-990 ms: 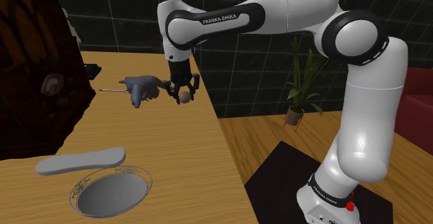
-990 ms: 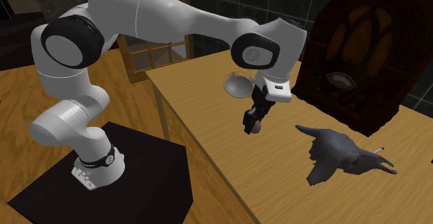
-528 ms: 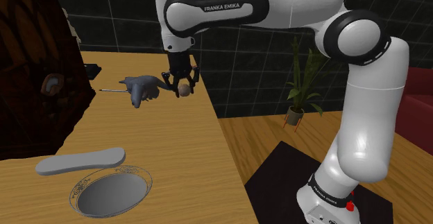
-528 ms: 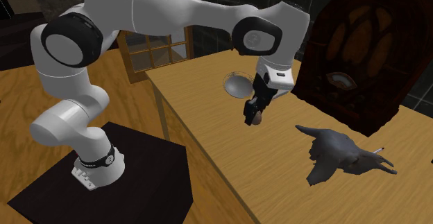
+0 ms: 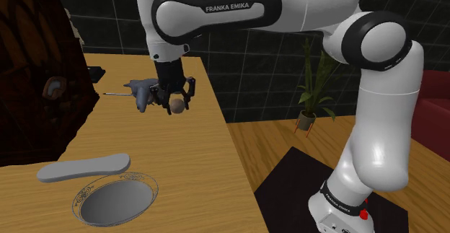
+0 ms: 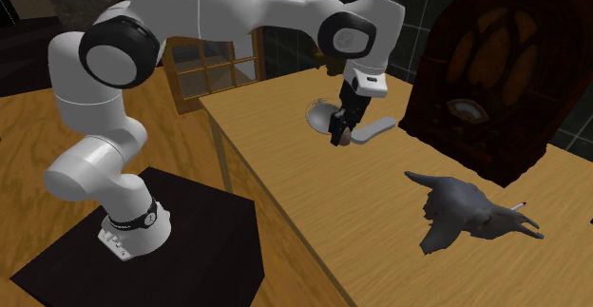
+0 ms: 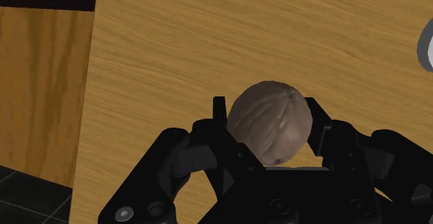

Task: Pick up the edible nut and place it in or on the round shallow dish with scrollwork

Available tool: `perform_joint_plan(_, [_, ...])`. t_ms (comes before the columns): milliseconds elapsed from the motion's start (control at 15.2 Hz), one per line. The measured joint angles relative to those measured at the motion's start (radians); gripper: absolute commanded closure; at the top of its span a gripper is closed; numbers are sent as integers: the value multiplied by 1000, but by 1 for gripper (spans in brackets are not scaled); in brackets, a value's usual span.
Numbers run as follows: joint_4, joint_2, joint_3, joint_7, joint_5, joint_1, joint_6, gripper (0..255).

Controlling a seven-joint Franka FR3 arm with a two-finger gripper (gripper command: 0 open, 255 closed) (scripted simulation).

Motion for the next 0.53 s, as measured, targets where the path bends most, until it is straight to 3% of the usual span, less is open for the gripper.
perform_joint_plan(528, [98,76,57,183,-14,136,-25,255])
